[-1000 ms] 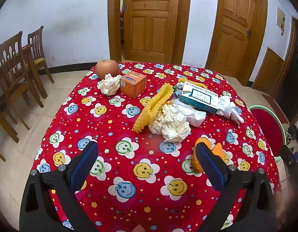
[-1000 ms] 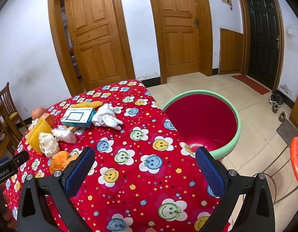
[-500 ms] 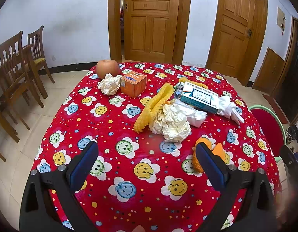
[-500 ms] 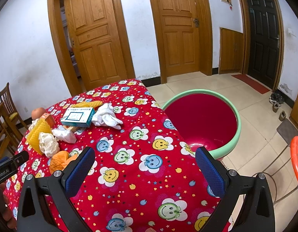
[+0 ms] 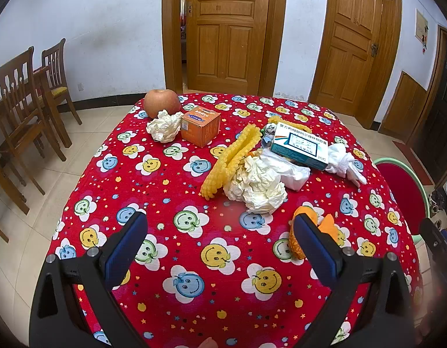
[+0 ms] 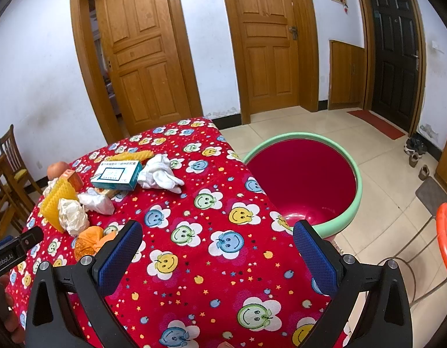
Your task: Collect trash
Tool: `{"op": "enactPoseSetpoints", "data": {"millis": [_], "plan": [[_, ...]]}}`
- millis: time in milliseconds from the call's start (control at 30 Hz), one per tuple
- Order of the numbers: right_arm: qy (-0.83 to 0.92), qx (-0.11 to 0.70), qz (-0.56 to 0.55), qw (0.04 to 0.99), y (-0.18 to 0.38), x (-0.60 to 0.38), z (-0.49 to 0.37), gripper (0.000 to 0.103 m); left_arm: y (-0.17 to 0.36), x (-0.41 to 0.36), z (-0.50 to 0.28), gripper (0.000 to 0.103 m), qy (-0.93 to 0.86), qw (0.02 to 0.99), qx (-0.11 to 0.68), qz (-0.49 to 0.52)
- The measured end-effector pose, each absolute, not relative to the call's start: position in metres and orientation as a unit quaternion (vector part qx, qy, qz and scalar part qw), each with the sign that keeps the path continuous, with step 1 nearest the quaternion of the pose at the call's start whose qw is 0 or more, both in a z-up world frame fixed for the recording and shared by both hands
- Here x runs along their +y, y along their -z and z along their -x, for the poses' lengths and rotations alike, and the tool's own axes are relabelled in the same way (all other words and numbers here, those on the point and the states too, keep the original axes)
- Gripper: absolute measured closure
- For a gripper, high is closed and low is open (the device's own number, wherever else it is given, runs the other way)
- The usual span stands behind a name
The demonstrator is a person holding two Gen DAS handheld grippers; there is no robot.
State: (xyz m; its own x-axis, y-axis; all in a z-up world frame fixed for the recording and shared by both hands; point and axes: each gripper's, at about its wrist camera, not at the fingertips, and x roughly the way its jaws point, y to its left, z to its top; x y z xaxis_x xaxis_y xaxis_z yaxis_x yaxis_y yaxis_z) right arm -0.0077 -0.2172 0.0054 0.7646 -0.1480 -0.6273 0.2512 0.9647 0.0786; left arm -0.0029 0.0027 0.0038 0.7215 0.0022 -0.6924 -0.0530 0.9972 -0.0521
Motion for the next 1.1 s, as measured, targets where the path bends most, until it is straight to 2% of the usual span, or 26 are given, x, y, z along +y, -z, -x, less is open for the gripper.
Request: {"op": "enactPoseSetpoints", "data": {"millis": [700, 1100], "plan": [[0.105, 0.331, -0.079, 0.935, -0.001, -0.212, 0.007, 0.0, -0.002, 0.005, 0.002, 0.003, -0.015, 0.927, 0.374, 0.035], [0.076, 0.356, -0.072, 0.929, 0.003, -0.207, -0.026, 0.0, 0.008, 0.011, -0.013, 0.003, -0.027, 0.922, 0.384, 0.035]]}}
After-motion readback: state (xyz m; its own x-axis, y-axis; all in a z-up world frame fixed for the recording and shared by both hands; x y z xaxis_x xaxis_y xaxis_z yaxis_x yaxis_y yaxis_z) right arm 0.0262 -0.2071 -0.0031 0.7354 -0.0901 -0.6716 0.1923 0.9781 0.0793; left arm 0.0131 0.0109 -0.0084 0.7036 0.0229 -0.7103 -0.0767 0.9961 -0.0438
